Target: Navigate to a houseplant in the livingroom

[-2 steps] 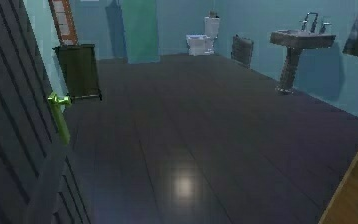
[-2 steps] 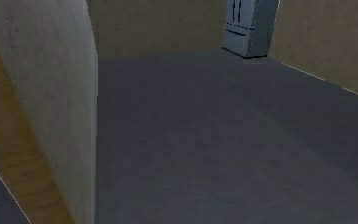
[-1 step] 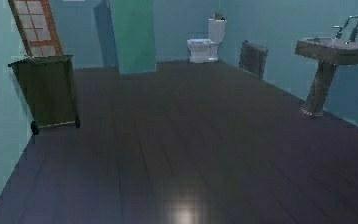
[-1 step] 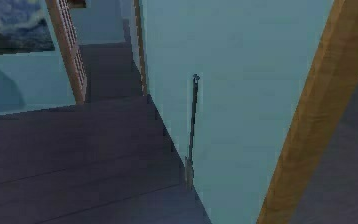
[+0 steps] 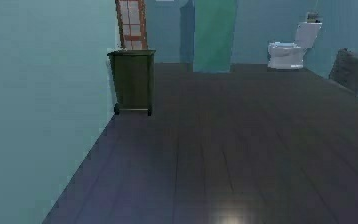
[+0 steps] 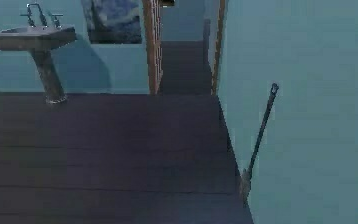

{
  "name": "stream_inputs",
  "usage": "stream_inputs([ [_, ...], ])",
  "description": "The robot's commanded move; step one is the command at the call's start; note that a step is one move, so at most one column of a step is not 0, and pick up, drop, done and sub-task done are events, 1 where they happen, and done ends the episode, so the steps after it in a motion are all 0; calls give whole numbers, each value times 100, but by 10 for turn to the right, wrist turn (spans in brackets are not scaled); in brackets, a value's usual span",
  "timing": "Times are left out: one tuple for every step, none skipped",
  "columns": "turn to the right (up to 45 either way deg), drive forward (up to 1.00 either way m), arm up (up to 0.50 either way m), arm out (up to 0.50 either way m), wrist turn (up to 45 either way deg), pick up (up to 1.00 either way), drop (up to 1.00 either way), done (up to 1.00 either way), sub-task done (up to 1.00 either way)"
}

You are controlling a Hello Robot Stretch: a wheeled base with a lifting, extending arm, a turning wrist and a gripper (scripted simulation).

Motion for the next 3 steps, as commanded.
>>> stream_inputs([
  [0, 100, 0, 0, 0, 0, 0, 0, 0],
  [0, 100, 0, 0, 0, 0, 0, 0, 0],
  [0, 100, 0, 0, 0, 0, 0, 0, 0],
])
